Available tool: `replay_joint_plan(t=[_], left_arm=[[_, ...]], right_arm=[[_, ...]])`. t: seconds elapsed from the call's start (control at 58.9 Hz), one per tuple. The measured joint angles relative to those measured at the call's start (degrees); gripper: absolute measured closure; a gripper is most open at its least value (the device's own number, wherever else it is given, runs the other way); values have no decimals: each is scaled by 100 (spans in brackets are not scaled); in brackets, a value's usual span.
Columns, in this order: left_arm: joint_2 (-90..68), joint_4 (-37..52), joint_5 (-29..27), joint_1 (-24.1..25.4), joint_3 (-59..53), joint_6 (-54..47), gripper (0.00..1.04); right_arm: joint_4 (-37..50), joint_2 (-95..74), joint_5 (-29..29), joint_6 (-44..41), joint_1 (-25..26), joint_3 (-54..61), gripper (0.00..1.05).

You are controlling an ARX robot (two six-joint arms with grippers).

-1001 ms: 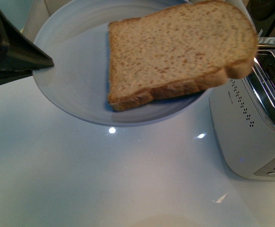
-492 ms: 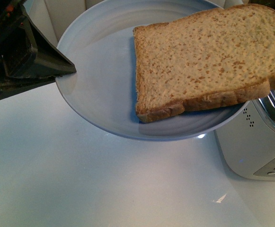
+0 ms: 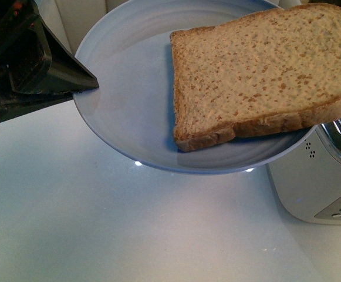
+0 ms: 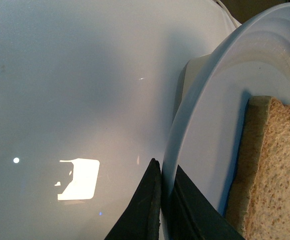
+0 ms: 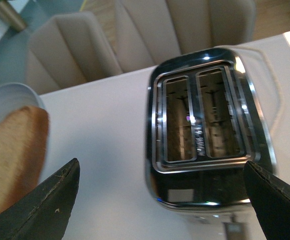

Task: Left arm holds plate, right arm toasts bread

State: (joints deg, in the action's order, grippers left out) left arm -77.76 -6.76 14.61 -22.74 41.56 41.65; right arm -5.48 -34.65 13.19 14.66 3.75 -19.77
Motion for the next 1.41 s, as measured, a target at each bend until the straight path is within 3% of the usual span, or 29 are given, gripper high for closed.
replay_joint_plan(t=[0.136,0.39,0.797,1.171,1.34,1.408], left_arm=[[-2,-13,-9,-44,4,0,102],[-4,-76,-9,-79,35,-2,102],[-4,-76,7,-103,37,0,102],[-4,-76,17,-125,37,4,102],[-4,-76,15,-127,37,7,102],[-4,-76,17,-127,37,7,102]], right_arm=[[688,-883,48,730,-645,-144,9],[1499,-1781,146,1528,-1344,-205,9],[2035,-2288,258,2358,-1908,-273,9],[2059,-2380,254,2522,-1991,-278,60],[2057,-2350,310,2588,-1956,-278,92],[2035,-2299,356,2590,-1926,-280,99]])
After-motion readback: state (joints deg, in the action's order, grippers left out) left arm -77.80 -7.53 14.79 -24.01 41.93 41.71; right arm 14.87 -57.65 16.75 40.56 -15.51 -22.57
